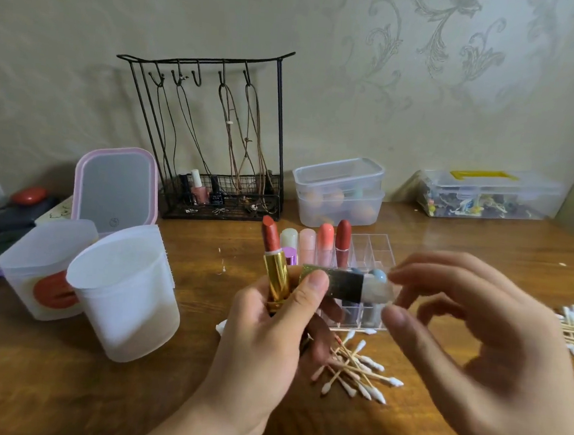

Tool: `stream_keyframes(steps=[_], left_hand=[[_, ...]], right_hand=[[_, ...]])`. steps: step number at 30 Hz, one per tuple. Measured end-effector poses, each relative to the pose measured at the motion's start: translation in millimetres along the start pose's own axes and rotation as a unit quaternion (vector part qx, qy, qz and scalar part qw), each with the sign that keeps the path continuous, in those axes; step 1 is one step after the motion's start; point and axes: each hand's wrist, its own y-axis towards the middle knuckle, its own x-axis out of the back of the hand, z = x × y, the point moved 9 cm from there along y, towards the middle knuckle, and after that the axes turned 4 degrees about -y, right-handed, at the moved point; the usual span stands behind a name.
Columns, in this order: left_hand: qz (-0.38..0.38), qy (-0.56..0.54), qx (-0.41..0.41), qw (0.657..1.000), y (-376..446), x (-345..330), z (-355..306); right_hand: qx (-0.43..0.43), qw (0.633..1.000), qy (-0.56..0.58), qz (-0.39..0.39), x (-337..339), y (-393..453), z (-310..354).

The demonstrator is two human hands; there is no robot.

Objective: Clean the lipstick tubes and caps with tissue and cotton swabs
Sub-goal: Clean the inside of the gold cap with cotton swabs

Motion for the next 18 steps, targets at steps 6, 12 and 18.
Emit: stream_keyframes(steps=[6, 12, 18], left_hand=[[0.021, -0.015, 0.027, 0.999, -0.7, -3.8, 5.3], [0.055, 0.008, 0.04, 0.998, -4.0, -12.7, 7.9], [0.125, 0.126, -0.026, 0.984, -7.8, -21.5, -5.2]], right_hand=[[0.059, 0.989, -0.128, -0.041, -6.3, -4.4, 4.9], [-0.126, 0.982, 0.143, -0.012, -10.6, -5.2, -17.0], [-0.401, 0.729, 0.549, 0.083, -54.8, -22.8, -45.0]])
